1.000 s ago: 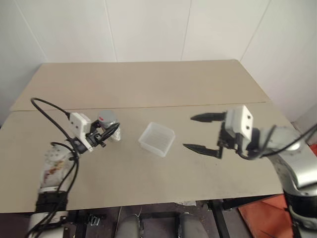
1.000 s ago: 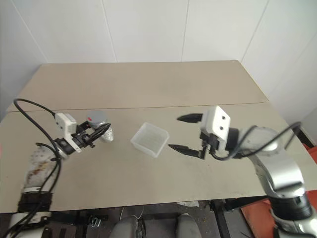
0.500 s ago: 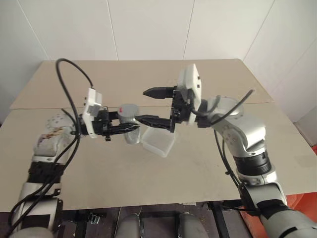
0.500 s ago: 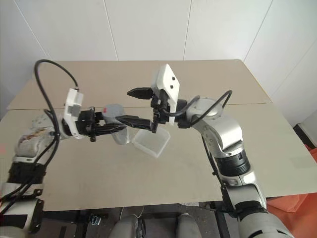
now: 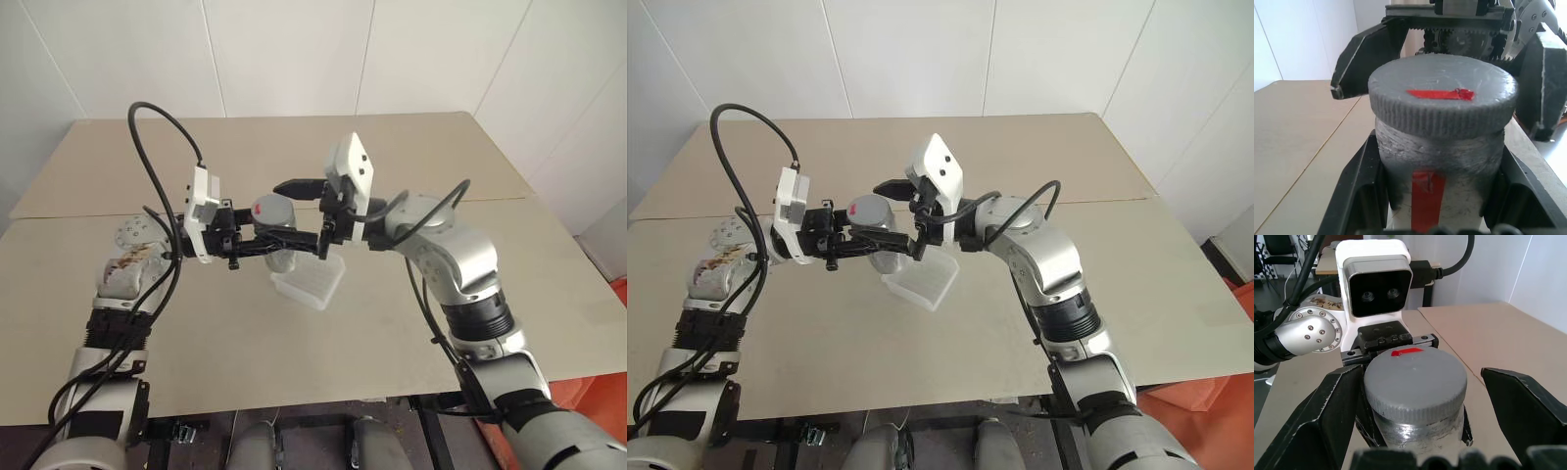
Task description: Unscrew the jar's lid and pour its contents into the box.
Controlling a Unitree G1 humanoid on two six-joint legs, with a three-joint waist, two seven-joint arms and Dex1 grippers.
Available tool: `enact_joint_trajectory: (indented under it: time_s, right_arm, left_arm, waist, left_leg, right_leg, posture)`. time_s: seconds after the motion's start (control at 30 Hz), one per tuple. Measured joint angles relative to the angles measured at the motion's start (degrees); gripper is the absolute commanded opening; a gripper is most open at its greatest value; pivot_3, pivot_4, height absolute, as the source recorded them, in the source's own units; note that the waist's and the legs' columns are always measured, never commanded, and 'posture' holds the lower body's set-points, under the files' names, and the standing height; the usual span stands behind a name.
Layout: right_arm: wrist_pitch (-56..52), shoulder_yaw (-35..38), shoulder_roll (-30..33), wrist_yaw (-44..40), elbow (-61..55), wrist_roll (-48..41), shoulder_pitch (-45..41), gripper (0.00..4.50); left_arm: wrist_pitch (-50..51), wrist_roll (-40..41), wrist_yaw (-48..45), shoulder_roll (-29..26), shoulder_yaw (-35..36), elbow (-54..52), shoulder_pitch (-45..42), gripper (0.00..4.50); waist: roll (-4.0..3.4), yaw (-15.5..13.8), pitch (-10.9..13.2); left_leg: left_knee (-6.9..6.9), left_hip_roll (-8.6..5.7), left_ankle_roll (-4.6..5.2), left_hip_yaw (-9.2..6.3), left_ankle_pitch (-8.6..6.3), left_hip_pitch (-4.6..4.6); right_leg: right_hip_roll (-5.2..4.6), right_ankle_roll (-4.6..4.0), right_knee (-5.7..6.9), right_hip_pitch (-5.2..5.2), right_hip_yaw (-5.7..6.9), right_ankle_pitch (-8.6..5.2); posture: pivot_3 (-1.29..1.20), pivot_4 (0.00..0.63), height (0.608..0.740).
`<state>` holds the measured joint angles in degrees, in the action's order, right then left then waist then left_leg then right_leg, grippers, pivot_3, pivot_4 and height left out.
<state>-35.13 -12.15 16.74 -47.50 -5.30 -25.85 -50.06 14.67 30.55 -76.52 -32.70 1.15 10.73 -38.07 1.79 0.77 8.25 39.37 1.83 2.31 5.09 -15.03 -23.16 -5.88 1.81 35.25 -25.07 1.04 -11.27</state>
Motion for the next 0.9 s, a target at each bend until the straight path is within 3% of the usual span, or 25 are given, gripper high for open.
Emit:
enact_joint_trajectory:
  time_s: [0.13, 0.3, 0.5, 0.6, 0.7, 0.77, 0.9]
  right_arm:
    - [0.0, -0.1, -0.5, -1.2, 0.6, -0.2, -0.4, 2.8]
    - [0.7, 0.7, -0.5, -5.9, 3.9, -1.8, -1.5, 2.8]
    - [10.1, 1.5, 1.1, -32.6, 15.9, -5.7, -6.5, 2.8]
    - [14.9, -0.2, 0.1, -40.3, 23.6, -7.0, -10.5, 2.8]
    - [19.6, -1.1, -2.0, -42.2, 30.4, -6.4, -13.3, 2.8]
    - [22.3, -0.8, -3.2, -42.3, 33.5, -5.3, -13.9, 3.5]
    - [24.1, -0.2, -2.9, -40.3, 31.6, -2.4, -12.7, 4.44]
  left_arm:
    - [0.0, -0.2, 0.1, 0.0, 0.1, 0.1, -0.3, 1.98]
    - [0.7, 0.2, -1.4, -0.2, 0.0, 0.2, -0.6, 1.98]
    - [2.4, 2.6, -12.6, -1.5, -3.5, -3.0, -4.2, 1.98]
    - [4.3, 3.4, -14.6, -1.9, -4.1, -4.2, -4.9, 1.98]
    - [5.0, 3.0, -14.3, -3.1, -3.4, -3.8, -4.8, 1.98]
    - [5.0, 2.4, -14.0, -3.4, -2.6, -3.1, -4.7, 1.98]
    - [5.1, 2.3, -12.3, -1.8, -2.4, -2.9, -4.2, 1.98]
  waist:
    - [0.0, 0.0, 0.0]
    - [0.0, 0.0, 0.0]
    - [-0.03, 0.0, 0.0]
    - [-0.03, 0.3, 0.0]
    - [-0.03, 0.6, 0.0]
    - [-0.04, 0.5, 0.0]
    - [-0.05, -0.2, 0.0]
  left_leg:
    - [0.02, 0.0, 0.0, -0.04, 0.0, -0.03]
    - [0.07, 0.01, 0.0, -0.04, 0.0, -0.04]
    - [0.39, 0.08, 0.08, -0.03, -0.05, -0.15]
    - [0.39, 0.13, 0.08, -0.05, -0.05, -0.07]
    - [0.38, 0.22, 0.07, -0.13, -0.04, -0.03]
    - [0.37, 0.23, 0.05, -0.13, -0.03, -0.07]
    - [0.45, 0.19, -0.03, -0.12, 0.0, -0.22]
  right_leg:
    - [0.0, 0.01, 0.0, 0.0, 0.02, 0.01]
    - [0.01, 0.01, 0.0, 0.0, 0.03, 0.01]
    - [0.14, 0.02, -0.02, 0.04, 0.04, 0.02]
    - [0.23, 0.02, 0.0, 0.02, -0.07, 0.02]
    - [0.36, 0.01, 0.15, -0.01, -0.12, 0.02]
    - [0.37, 0.01, 0.18, -0.06, -0.12, 0.02]
    - [0.3, 0.01, 0.14, -0.08, -0.1, 0.02]
  posture:
    - [0.0, 0.15, 0.74]
    - [0.0, 0.15, 0.74]
    - [0.0, 0.15, 0.74]
    - [0.0, 0.15, 0.74]
    - [0.0, 0.15, 0.74]
    - [0.0, 0.15, 0.74]
    - [0.0, 0.15, 0.74]
